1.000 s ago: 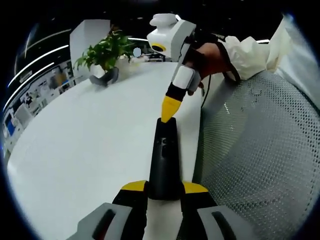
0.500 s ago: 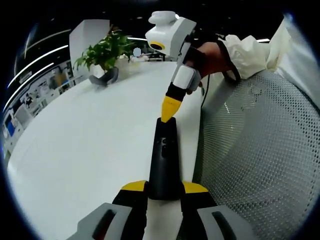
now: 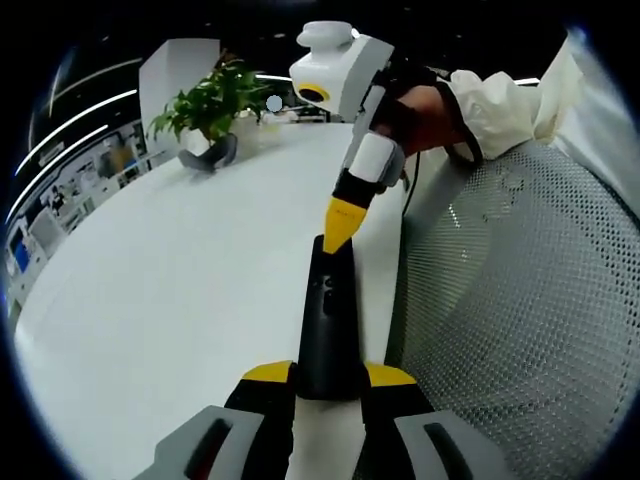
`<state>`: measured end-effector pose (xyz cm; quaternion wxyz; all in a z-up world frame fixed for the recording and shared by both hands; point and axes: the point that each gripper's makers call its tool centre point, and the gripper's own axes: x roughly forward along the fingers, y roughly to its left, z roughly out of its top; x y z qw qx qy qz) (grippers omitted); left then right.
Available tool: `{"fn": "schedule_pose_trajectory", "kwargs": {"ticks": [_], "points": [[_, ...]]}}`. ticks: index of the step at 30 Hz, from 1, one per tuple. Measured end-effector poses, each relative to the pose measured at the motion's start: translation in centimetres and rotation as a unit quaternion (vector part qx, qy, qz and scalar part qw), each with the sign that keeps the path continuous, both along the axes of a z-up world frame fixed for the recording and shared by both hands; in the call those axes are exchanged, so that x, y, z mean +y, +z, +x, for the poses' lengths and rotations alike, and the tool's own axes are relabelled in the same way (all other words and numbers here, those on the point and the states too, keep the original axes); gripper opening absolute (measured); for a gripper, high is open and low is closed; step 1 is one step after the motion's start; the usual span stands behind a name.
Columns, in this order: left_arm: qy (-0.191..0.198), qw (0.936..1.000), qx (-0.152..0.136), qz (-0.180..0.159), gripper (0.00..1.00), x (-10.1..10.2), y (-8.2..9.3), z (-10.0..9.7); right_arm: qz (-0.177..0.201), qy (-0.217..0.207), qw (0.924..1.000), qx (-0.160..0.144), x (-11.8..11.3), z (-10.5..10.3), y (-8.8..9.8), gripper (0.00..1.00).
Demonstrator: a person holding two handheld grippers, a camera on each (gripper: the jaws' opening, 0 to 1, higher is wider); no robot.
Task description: Press the specified remote control buttons in sequence, fully releasing each button before pressing the next.
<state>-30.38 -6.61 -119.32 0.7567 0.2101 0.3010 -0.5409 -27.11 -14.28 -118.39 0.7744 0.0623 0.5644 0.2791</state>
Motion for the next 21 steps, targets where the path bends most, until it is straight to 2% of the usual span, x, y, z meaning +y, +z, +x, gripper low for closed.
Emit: {"fn": "schedule_pose_trajectory", "kwargs": {"ticks": [5, 21], "points": [[0.001, 1.0, 0.0, 0.0, 0.25, -0.01, 0.01, -0.01, -0.003, 0.003, 1.0, -0.005, 0.01, -0.02, -0.09, 0.0], [0.001, 1.0, -0.001, -0.002, 0.25, -0.1, -0.01, 0.02, 0.008, -0.013, 0.9999, 0.007, -0.11, -0.01, -0.11, 0.0]]}}
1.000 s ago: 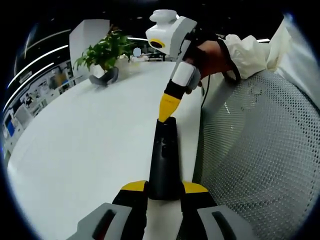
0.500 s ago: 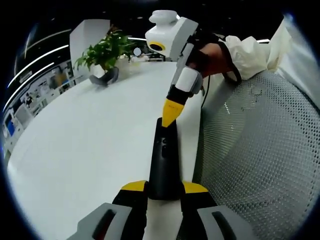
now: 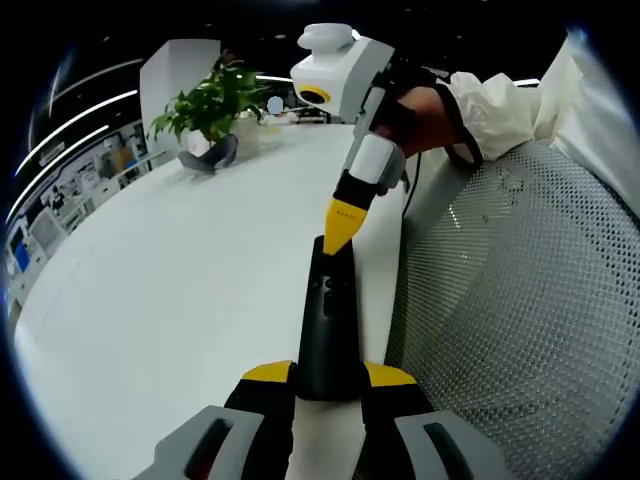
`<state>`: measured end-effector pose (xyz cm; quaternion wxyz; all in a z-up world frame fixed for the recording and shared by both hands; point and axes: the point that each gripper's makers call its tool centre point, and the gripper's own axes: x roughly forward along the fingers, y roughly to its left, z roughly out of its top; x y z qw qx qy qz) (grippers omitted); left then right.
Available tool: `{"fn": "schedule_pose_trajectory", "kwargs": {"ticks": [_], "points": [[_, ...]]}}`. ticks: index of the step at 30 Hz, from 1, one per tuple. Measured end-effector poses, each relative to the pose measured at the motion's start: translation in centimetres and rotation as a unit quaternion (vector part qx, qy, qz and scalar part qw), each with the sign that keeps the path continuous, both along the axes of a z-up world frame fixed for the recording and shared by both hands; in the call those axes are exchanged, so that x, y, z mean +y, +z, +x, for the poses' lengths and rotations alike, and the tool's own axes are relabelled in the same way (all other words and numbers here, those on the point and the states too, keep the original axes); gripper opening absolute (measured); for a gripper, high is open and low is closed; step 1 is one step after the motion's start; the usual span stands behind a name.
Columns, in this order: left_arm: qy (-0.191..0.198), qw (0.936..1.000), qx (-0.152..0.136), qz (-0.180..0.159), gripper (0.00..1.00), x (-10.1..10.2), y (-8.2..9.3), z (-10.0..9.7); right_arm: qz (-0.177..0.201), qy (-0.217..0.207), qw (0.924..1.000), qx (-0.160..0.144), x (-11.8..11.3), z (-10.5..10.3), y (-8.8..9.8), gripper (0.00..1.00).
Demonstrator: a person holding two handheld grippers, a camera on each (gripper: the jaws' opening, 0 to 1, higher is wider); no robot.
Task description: Press the specified remote control buttons in sequence, fully releasing each button before pressing the next.
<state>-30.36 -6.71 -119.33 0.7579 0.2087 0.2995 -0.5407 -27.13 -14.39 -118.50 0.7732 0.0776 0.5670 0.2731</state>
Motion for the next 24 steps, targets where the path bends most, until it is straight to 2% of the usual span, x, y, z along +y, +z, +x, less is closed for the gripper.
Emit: {"fn": "schedule_pose_trajectory", "kwargs": {"ticks": [14, 19, 24], "points": [[0.0, 1.0, -0.001, 0.0, 0.25, -0.03, -0.01, -0.02, 0.006, -0.008, 0.9999, 0.004, 0.02, -0.02, 0.06, 0.0], [0.0, 1.0, 0.0, 0.0, 0.25, -0.04, -0.01, -0.03, 0.018, -0.021, 0.9994, 0.018, -0.11, 0.0, 0.12, 0.0], [-0.003, 1.0, -0.001, 0.002, 0.25, -0.05, 0.0, -0.06, 0.006, -0.011, 0.9999, 0.01, 0.1, -0.07, 0.19, 0.0]]}}
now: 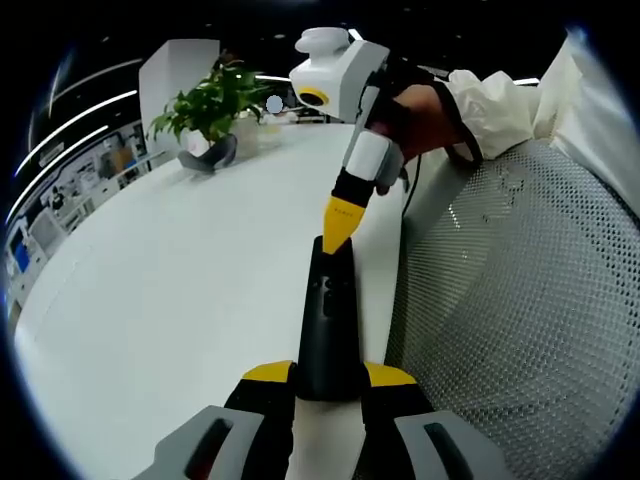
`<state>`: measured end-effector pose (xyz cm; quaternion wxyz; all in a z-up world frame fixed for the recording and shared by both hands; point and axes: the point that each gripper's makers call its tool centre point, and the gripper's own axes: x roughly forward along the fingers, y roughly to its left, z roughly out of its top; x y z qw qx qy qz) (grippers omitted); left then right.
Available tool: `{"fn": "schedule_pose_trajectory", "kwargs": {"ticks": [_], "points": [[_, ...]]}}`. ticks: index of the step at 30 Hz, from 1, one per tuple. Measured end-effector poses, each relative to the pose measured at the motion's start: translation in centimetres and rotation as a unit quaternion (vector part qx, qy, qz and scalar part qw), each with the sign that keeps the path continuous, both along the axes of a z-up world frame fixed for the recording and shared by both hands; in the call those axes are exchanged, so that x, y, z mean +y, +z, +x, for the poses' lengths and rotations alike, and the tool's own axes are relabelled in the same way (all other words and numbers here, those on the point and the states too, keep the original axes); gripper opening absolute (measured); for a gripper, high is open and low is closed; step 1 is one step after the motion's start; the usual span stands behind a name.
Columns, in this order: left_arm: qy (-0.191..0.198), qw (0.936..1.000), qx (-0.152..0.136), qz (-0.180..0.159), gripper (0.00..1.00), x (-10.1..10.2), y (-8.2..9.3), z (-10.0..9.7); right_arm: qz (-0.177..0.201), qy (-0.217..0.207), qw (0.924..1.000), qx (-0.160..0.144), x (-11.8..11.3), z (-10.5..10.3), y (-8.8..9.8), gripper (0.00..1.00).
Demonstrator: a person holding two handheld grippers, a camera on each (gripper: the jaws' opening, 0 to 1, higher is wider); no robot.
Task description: Press the specified remote control buttons in sequence, fully releasing each button before pressing the next.
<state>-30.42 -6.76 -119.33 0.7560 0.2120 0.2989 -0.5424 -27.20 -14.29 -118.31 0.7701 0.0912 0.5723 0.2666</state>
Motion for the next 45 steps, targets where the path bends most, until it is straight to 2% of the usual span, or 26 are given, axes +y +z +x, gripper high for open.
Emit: {"fn": "schedule_pose_trajectory", "kwargs": {"ticks": [4, 7, 23, 31, 39, 45], "points": [[-0.001, 1.0, 0.0, 0.0, 0.24, -0.12, -0.01, -0.05, -0.001, 0.005, 0.9998, -0.017, 0.13, 0.32, 0.34, 0.0], [-0.005, 1.0, 0.0, 0.0, 0.24, -0.27, -0.04, -0.13, 0.01, 0.008, 0.9998, -0.013, 0.5, 0.23, 0.39, 0.0], [-0.01, 0.9999, 0.0, -0.003, 0.25, -0.54, 0.02, -0.29, -0.01, 0.027, 0.9994, -0.02, 0.62, -0.03, -0.21, 0.0], [-0.009, 0.9999, 0.0, -0.004, 0.25, -0.54, 0.02, -0.3, -0.001, 0.015, 0.9998, -0.012, 0.54, 0.0, -0.21, 0.0], [-0.009, 0.9999, 0.0, -0.005, 0.25, -0.55, 0.02, -0.34, -0.01, 0.029, 0.9991, -0.028, 0.62, 0.07, -0.34, 0.0], [-0.009, 0.9999, 0.0, -0.005, 0.24, -0.56, 0.01, -0.34, -0.008, 0.025, 0.9992, -0.029, 0.61, 0.14, -0.41, 0.0]]}}
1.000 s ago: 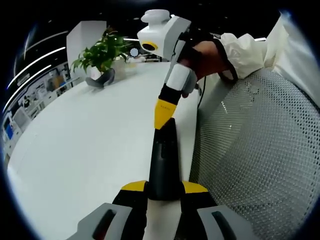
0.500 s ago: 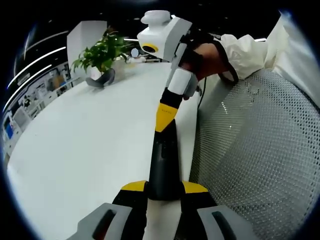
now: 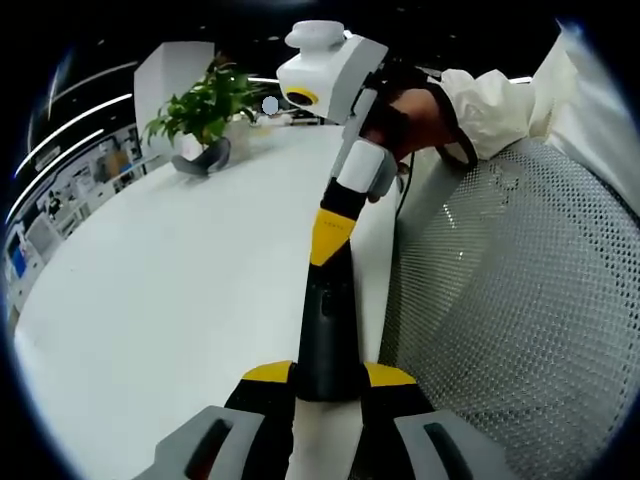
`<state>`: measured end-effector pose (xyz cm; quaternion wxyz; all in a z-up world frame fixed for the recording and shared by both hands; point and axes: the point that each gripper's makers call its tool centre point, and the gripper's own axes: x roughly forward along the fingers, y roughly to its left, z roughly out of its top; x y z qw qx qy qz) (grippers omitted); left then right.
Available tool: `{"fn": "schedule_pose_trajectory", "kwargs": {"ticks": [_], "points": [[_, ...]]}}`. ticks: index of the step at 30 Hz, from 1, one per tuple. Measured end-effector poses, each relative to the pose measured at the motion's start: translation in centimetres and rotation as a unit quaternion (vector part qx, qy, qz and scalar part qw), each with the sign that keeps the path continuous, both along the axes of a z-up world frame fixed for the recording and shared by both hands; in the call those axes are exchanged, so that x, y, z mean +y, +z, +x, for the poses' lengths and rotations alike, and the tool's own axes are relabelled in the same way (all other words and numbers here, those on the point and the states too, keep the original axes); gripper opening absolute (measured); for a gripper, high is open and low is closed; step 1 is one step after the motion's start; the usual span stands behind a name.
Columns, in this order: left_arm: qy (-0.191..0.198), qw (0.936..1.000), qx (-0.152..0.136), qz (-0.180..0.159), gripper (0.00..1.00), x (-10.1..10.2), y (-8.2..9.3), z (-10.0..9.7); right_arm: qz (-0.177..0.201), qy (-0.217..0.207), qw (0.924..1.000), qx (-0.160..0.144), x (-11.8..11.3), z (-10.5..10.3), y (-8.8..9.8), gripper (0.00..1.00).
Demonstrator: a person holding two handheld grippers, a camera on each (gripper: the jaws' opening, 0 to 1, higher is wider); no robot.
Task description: Press the specified remote control buttons in sequence, fully releasing each button before pressing the next.
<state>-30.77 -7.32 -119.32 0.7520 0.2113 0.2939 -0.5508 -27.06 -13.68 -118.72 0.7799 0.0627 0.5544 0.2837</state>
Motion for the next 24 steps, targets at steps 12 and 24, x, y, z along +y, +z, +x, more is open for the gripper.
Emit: {"fn": "schedule_pose_trajectory", "kwargs": {"ticks": [12, 24], "points": [[-0.001, 1.0, -0.002, 0.002, 0.24, -0.04, -0.01, 0.0, -0.009, 0.001, 1.0, 0.0, 0.1, 0.04, -0.12, 0.0], [0.001, 1.0, -0.001, 0.009, 0.24, -0.01, -0.05, -0.01, -0.067, 0.003, 0.9923, 0.104, 0.07, 0.05, -0.39, 0.0]]}}
